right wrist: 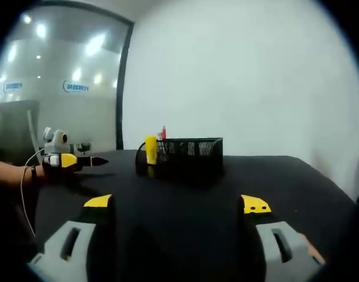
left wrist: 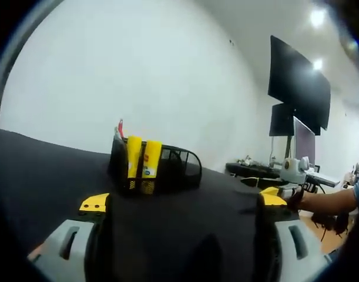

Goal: Pick up pens and glue sticks and place them into the holder.

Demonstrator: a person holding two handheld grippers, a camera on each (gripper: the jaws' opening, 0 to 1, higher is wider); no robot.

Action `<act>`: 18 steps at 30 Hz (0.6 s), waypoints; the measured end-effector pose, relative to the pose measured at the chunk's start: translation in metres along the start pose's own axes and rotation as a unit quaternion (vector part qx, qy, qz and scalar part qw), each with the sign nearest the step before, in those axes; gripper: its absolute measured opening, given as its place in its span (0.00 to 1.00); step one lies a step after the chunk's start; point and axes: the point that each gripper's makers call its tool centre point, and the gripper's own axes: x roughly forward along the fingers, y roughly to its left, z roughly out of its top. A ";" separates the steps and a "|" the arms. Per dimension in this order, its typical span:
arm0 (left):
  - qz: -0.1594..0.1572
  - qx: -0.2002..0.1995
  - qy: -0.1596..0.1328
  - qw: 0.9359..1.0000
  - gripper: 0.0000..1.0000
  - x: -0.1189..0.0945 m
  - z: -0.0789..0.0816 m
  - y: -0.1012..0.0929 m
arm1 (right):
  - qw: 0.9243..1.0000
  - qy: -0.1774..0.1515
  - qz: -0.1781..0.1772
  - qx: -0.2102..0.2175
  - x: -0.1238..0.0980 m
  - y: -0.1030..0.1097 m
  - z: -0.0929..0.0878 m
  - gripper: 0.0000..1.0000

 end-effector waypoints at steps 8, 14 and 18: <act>-0.001 0.012 0.012 1.000 0.94 -0.001 -0.005 -0.006 | 1.000 0.002 -0.004 -0.003 -0.002 -0.001 -0.001 0.78; -0.006 0.017 0.019 1.000 0.90 -0.001 -0.008 -0.010 | 1.000 -0.006 -0.005 0.005 -0.003 -0.003 0.000 0.78; -0.004 0.013 0.014 1.000 0.90 -0.002 -0.005 -0.009 | 1.000 -0.007 -0.005 0.006 -0.003 -0.005 0.001 0.77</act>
